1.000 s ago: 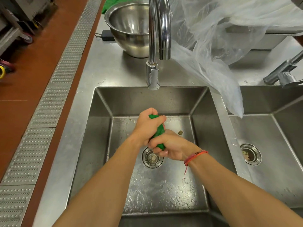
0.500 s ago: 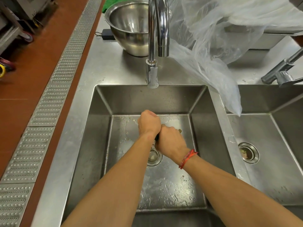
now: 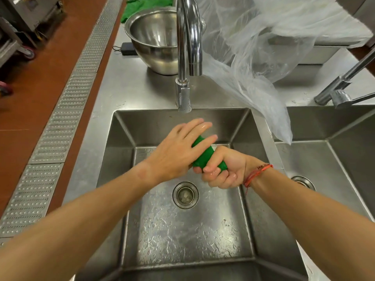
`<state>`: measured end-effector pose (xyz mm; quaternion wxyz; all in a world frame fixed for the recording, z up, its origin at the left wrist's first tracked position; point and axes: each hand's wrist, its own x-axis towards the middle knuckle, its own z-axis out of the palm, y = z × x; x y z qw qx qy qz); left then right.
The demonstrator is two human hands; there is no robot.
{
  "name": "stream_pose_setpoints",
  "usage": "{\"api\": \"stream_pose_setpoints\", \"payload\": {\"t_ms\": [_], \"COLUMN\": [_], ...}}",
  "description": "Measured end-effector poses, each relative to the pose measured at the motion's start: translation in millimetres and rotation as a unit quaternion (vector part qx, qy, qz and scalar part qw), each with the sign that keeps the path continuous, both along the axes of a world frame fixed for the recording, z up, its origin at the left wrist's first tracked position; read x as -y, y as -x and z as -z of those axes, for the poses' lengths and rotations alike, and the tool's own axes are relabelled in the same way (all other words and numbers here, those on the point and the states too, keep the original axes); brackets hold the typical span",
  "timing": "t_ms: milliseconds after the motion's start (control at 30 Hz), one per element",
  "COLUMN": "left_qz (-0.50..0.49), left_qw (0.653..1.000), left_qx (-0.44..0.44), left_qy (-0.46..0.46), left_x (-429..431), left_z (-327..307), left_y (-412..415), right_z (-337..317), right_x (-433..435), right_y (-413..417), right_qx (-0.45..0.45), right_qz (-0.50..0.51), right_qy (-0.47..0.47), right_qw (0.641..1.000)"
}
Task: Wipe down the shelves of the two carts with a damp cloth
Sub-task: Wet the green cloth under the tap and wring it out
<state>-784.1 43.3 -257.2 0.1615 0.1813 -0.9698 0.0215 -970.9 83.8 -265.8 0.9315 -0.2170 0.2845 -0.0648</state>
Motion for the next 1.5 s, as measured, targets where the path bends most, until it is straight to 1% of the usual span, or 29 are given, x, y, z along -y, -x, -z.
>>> {"api": "stream_pose_setpoints", "payload": {"t_ms": [67, 100, 133, 167, 200, 267, 300, 367, 433, 467, 533, 600, 667, 733, 767, 833, 900, 1000, 1067, 1100, 1133, 1167, 1200, 1233, 1300, 1367, 1400, 1433, 1500], "left_qz": [0.076, 0.1, 0.107, 0.101, 0.09, 0.06, 0.034, -0.033, -0.086, -0.104, -0.13, -0.156, -0.175, -0.2, -0.219, -0.262, -0.282, -0.284, -0.269, -0.259, -0.254, -0.255, -0.259, -0.267, -0.291, -0.315, -0.325, -0.334, -0.35], "left_qw": [0.994, 0.991, 0.99, 0.992, 0.994, 0.995, 0.993, 0.977, 0.961, 0.956, 0.951, 0.931, 0.904, 0.867, 0.839, 0.76, 0.678, 0.578, 0.516, 0.494, 0.481, 0.477, 0.484, 0.498, 0.536, 0.577, 0.592, 0.598, 0.589], "left_qx": [-0.015, -0.012, 0.002, 0.021, 0.042, 0.079, 0.117, 0.206, 0.248, 0.252, 0.235, 0.209, 0.181, 0.128, 0.097, 0.049, 0.028, 0.016, -0.005, -0.02, -0.035, -0.048, -0.061, -0.075, -0.101, -0.128, -0.153, -0.185, -0.253], "left_qy": [0.077, 0.092, 0.091, 0.077, 0.053, 0.007, -0.007, -0.048, -0.088, -0.104, -0.155, -0.257, -0.347, -0.437, -0.489, -0.593, -0.679, -0.765, -0.813, -0.83, -0.839, -0.84, -0.834, -0.821, -0.786, -0.743, -0.721, -0.705, -0.683], "left_x": [0.6, -0.3, -1.4, -2.4, -2.7, -2.2, -2.4, -7.2, -10.1, -12.0, -15.6, -17.6, -19.6, -20.0, -21.0, -25.0, -28.7, -32.0, -34.1, -35.0, -36.1, -37.1, -38.2, -39.8, -41.8, -42.5, -42.1, -41.6, -41.9], "left_z": [-10.8, -14.4, -16.3, -15.3, -13.6, -10.0, -9.3, -12.3, -8.5, -6.4, -2.0, 4.8, 13.6, 20.1, 21.6, 21.0, 19.0, 20.2, 23.0, 24.4, 25.5, 26.4, 26.9, 27.0, 25.8, 22.8, 20.6, 18.2, 10.3], "left_y": [5.6, 6.5, 5.5, 3.9, 2.3, 1.5, 2.5, 6.1, 8.4, 9.4, 9.2, 6.9, 2.7, -0.9, -2.2, -3.9, -6.3, -11.1, -14.4, -15.3, -15.3, -14.5, -12.7, -10.2, -3.8, -0.3, -0.6, -1.6, -3.9], "right_z": [3.5, 3.4, 3.4, 1.8, -1.6, -9.1, -12.5, -13.5, -12.1, -11.3, -7.3, 0.3, 6.6, 12.6, 14.7, 14.6, 13.4, 16.6, 22.6, 21.9, 21.5, 20.7, 21.2, 20.3, 16.7, 8.2, 4.3, 0.2, -7.8], "right_x": [-0.7, -1.2, -1.4, -1.5, -1.8, -3.1, -4.3, -6.9, -10.5, -11.5, -11.9, -11.5, -13.8, -17.3, -18.2, -18.6, -17.9, -18.9, -19.1, -19.5, -18.8, -17.7, -16.5, -16.2, -17.2, -21.6, -24.2, -27.1, -32.8], "right_y": [0.6, 0.5, -0.2, -1.9, -3.4, -10.7, -15.4, -24.7, -33.8, -37.1, -41.7, -44.2, -46.7, -47.1, -46.9, -46.4, -45.3, -42.7, -39.5, -38.4, -37.5, -36.5, -35.7, -35.5, -33.7, -34.1, -34.4, -34.8, -36.3], "right_qx": [0.077, 0.097, 0.096, 0.077, 0.039, -0.086, -0.16, -0.298, -0.396, -0.436, -0.495, -0.542, -0.564, -0.563, -0.562, -0.565, -0.558, -0.536, -0.526, -0.523, -0.52, -0.519, -0.517, -0.517, -0.534, -0.561, -0.572, -0.582, -0.594], "right_qz": [-0.051, -0.066, -0.076, -0.083, -0.085, -0.063, -0.044, -0.01, 0.011, 0.005, -0.031, -0.066, -0.09, -0.1, -0.104, -0.107, -0.11, -0.101, -0.084, -0.085, -0.08, -0.07, -0.054, -0.037, -0.026, -0.05, -0.046, -0.031, 0.024], "right_qy": [-0.024, -0.035, -0.037, -0.027, -0.01, 0.045, 0.081, 0.157, 0.237, 0.28, 0.365, 0.441, 0.511, 0.56, 0.582, 0.624, 0.664, 0.728, 0.768, 0.774, 0.777, 0.779, 0.782, 0.782, 0.768, 0.728, 0.71, 0.694, 0.669], "right_qw": [0.995, 0.992, 0.992, 0.993, 0.996, 0.993, 0.983, 0.942, 0.887, 0.855, 0.788, 0.713, 0.642, 0.599, 0.578, 0.53, 0.486, 0.415, 0.356, 0.345, 0.345, 0.344, 0.343, 0.345, 0.353, 0.392, 0.408, 0.423, 0.446]}}
